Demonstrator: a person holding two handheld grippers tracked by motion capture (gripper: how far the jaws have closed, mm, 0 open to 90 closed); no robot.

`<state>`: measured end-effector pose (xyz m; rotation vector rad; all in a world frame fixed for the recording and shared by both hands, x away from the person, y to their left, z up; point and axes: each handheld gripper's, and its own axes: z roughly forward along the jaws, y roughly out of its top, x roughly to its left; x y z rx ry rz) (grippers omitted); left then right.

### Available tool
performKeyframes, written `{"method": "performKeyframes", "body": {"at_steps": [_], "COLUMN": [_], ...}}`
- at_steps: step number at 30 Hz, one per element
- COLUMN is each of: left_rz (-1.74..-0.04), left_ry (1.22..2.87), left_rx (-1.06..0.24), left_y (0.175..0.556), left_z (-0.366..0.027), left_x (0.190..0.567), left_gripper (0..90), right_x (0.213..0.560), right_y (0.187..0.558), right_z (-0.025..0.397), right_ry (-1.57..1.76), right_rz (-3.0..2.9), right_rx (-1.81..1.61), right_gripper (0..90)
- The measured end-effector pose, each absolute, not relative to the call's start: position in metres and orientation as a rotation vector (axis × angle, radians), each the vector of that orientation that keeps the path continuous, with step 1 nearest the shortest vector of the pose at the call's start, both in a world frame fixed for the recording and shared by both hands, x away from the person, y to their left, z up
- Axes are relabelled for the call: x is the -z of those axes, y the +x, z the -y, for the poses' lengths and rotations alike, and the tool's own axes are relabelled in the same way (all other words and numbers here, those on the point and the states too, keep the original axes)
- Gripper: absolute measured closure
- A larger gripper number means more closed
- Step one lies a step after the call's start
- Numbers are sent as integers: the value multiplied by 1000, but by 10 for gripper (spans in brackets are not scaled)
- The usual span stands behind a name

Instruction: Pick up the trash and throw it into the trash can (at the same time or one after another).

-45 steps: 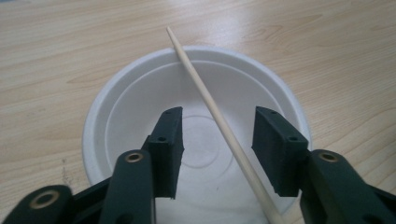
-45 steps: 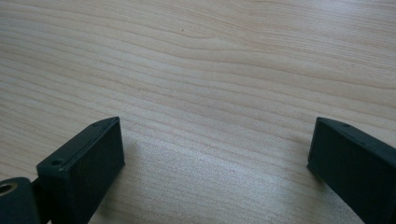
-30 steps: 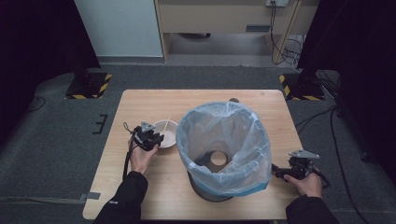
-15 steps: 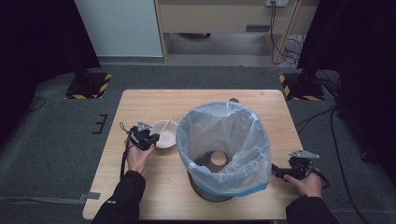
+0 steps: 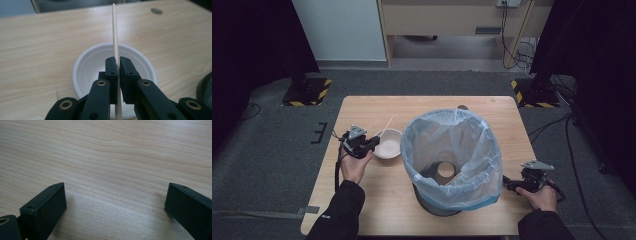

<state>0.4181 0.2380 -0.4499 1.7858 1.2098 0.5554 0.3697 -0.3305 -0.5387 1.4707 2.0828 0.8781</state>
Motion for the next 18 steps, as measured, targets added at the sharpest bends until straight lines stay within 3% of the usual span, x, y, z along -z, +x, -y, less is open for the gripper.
{"method": "performKeyframes", "body": {"at_steps": [18], "left_rz": [-1042], "left_ry": [1516], "left_rx": [-659], "left_y": [379], "left_z": [-260], "left_x": [372], "left_gripper": [853], "right_x": [539], "right_y": [370], "right_z": [330], "right_ry": [1468], "right_rz": [-2085], "right_rx": [-880], "right_gripper": [40]}}
